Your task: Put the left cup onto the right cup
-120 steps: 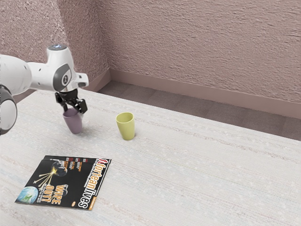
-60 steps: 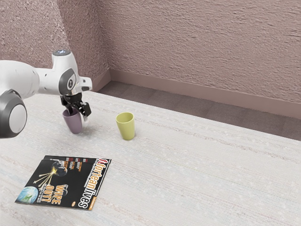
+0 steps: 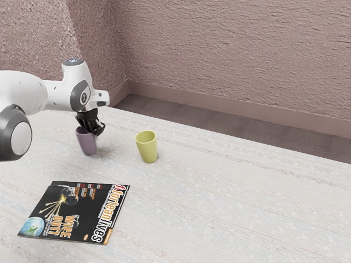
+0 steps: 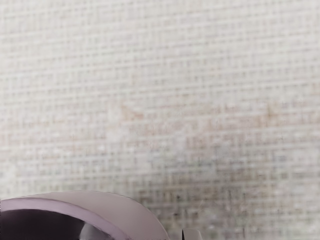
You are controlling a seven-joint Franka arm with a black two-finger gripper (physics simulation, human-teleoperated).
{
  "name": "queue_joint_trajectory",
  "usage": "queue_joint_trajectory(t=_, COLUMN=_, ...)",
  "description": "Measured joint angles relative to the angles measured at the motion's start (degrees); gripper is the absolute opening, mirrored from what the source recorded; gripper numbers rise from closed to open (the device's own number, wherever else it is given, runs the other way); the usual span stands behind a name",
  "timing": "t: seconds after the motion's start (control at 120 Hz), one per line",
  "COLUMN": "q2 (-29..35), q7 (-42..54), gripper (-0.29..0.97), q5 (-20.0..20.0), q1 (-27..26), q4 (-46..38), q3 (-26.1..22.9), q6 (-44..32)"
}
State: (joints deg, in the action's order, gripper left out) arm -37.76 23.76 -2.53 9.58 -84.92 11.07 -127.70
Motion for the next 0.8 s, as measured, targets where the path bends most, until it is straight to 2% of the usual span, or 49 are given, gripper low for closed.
queue_joint_trajectory(t=0.233, q2=0.68, q7=0.17, gripper=-0.07, q5=0.1, q1=-0.27, q4=-0.04, q3=-0.66, q6=-0.82)
queue_joint_trajectory(t=0.433, q2=4.67, q7=-0.08, gripper=-0.1, q5=0.8, q1=-0.74, q4=-0.08, q3=-2.35, q6=-0.91)
queue_joint_trajectory(t=0.575, q2=8.03, q7=-0.94, gripper=-0.1, q5=3.55, q1=-0.84, q4=0.9, q3=-6.45, q6=0.69)
queue_joint_trajectory(t=0.8, q2=8.88, q7=-5.07, gripper=-0.11, q5=9.08, q1=-0.82, q4=5.11, q3=-15.2, q6=7.39)
